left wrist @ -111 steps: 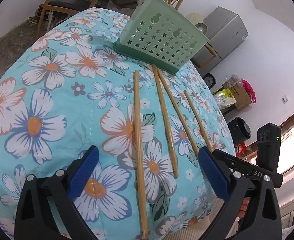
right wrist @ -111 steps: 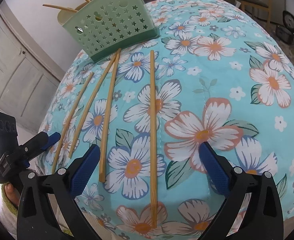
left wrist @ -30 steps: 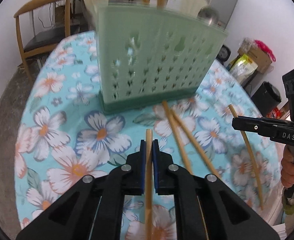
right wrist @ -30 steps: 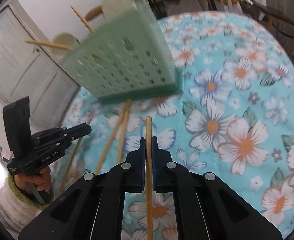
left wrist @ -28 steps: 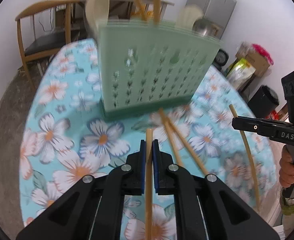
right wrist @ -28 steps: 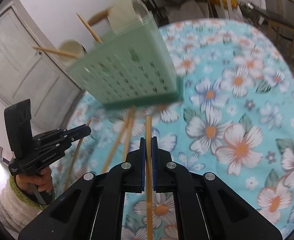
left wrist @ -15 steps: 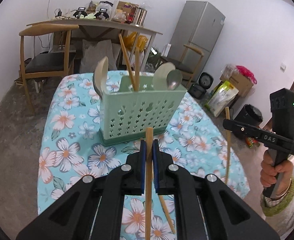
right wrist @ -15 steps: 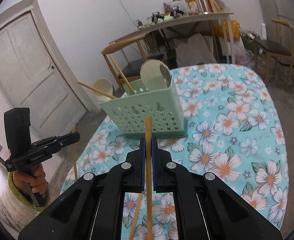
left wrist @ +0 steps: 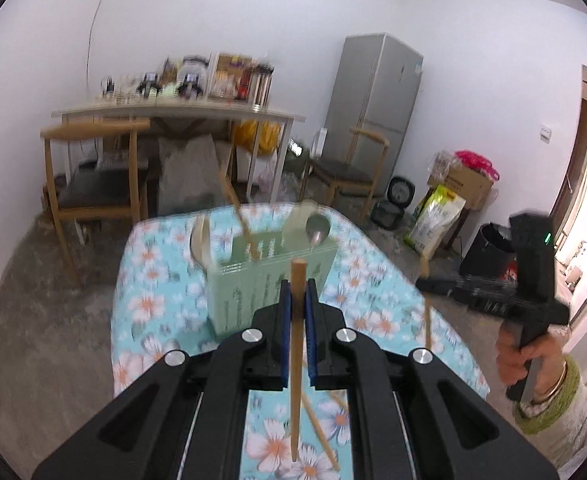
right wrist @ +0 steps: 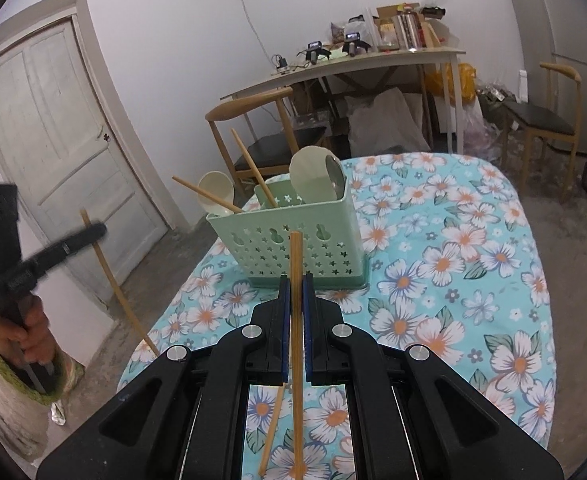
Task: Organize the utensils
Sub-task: 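Lower the chopstick into the basket and open the left tool while the right tool holds one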
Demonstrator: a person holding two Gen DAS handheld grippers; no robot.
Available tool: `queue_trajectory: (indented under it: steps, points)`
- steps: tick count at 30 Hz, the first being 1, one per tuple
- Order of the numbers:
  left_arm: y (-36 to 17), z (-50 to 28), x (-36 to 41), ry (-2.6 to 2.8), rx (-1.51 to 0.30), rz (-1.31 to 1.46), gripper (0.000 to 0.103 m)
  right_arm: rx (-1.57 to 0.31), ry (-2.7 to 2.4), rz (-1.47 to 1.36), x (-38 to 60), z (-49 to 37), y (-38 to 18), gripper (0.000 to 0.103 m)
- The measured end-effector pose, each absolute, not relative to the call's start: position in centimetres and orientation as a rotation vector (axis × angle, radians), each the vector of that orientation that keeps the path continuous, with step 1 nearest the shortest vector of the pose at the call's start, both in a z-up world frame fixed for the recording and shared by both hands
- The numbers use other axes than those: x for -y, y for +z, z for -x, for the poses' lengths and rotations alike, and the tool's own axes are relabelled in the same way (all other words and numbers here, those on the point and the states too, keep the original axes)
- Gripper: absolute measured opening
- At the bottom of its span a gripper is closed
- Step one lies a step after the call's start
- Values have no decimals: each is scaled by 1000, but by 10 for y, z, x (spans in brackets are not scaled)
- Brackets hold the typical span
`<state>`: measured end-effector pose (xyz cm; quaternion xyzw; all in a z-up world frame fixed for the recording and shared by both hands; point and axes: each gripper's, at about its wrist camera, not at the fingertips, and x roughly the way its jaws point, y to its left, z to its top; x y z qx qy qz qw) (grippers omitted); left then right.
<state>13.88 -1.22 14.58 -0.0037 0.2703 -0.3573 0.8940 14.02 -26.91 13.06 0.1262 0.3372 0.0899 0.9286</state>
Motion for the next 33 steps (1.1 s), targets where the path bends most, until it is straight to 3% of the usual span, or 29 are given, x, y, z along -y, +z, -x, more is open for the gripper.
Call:
queue_trajectory:
  steps: [14,33]
  points:
    - [249,-172,37,-670,-176,123,6,-689,189,-276,275,-141,127,4]
    - [166,-271,90,-544,-246,142,6,-725,208,-320,296,-158,106,4]
